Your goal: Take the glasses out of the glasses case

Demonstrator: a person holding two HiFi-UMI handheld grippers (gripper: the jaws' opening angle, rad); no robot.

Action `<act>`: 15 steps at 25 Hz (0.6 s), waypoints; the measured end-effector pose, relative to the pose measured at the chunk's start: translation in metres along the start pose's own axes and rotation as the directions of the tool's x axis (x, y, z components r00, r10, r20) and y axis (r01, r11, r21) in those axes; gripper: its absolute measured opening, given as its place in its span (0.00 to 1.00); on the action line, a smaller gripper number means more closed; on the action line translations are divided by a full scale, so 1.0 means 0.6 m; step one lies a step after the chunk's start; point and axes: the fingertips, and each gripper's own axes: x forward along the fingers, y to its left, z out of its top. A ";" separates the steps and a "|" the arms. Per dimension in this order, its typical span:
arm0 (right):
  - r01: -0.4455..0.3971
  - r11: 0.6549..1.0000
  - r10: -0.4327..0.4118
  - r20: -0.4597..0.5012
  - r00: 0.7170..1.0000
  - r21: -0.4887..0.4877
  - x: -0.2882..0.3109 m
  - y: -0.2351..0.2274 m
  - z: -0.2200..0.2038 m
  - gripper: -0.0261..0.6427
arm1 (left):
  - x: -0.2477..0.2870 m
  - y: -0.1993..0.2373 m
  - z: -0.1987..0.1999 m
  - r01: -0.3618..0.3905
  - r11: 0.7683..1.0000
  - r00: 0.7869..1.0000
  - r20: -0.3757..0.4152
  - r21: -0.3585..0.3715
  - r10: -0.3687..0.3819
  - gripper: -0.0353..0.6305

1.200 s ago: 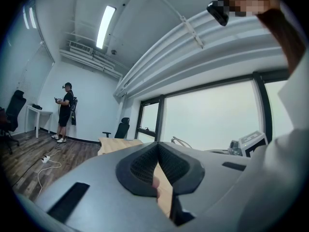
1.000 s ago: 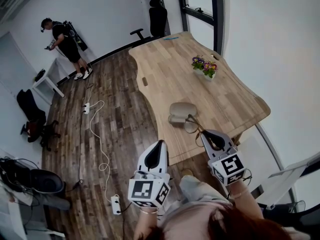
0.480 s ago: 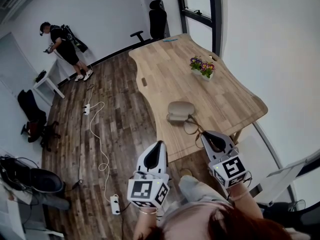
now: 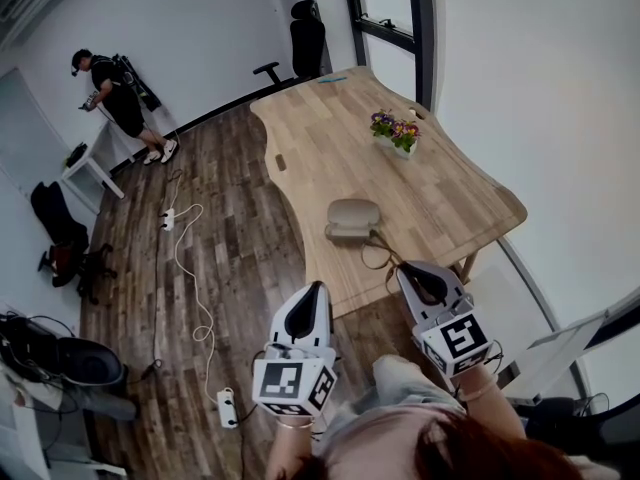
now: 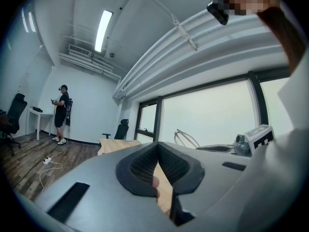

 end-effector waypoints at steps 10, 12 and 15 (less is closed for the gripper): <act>-0.001 1.000 0.001 -0.002 1.000 0.004 -0.008 -0.019 0.007 0.06 | 0.023 -0.014 -0.003 -0.034 0.999 0.999 -0.016 0.023 0.035 0.06; -0.008 1.000 0.008 -0.007 1.000 0.005 -0.011 -0.025 0.011 0.06 | 0.032 -0.018 -0.004 -0.045 0.999 0.999 -0.024 0.023 0.045 0.06; -0.014 1.000 0.014 -0.004 1.000 0.004 -0.018 -0.033 0.019 0.06 | 0.040 -0.027 0.002 -0.051 0.999 0.998 -0.031 0.014 0.051 0.06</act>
